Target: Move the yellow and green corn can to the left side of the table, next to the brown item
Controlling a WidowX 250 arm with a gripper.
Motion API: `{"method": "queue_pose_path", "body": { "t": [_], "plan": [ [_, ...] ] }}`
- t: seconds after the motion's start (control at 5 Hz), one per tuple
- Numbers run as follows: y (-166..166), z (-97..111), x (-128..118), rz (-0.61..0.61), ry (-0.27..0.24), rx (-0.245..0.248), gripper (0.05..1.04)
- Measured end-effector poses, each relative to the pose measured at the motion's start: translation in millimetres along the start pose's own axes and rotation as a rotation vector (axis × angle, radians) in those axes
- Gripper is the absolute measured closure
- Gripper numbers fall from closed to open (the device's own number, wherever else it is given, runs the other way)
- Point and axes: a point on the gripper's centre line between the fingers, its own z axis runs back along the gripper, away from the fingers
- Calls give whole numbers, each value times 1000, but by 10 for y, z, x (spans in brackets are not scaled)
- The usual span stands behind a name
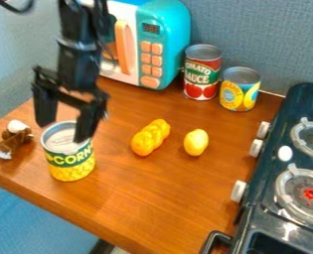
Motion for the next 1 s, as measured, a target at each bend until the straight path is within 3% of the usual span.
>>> {"method": "queue_pose_path", "body": {
  "t": [0.2, 0.4, 0.6, 0.8, 1.0],
  "plan": [
    [66, 148, -125, 4, -58, -32, 77],
    [192, 137, -151, -166, -59, -27, 77],
    [526, 79, -125, -337, -109, -11, 77],
    [748, 47, -76, -376, -171, 14, 77],
    [846, 58, -36, -360, -198, 6, 77]
  ]
}}
